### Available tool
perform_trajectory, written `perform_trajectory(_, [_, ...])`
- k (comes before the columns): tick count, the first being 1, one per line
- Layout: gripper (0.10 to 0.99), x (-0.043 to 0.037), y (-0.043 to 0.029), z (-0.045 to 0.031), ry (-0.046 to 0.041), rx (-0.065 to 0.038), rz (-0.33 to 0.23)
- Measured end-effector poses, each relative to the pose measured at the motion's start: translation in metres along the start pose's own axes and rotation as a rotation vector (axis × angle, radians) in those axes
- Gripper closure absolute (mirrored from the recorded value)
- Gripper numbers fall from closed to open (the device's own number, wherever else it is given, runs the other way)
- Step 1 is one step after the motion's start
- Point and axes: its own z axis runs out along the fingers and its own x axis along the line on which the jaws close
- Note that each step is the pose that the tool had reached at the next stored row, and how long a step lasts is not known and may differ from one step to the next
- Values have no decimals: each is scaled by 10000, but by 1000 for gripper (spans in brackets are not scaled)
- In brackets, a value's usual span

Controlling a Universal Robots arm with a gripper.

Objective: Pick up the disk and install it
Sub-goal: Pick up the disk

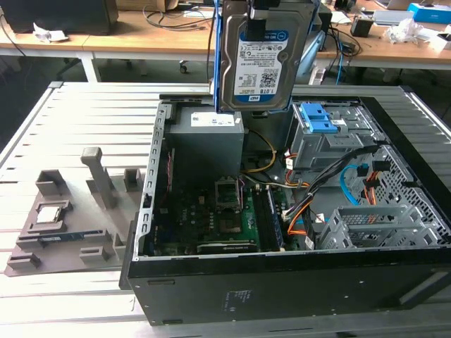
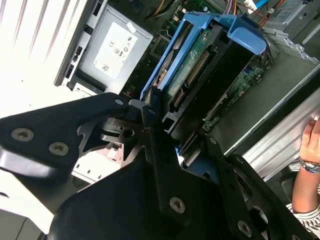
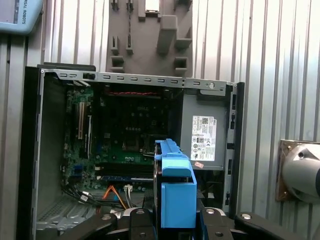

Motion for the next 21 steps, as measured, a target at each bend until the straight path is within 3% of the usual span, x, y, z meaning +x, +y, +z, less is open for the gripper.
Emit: perform_trajectory(21, [718, 233, 13, 69, -1, 0, 0])
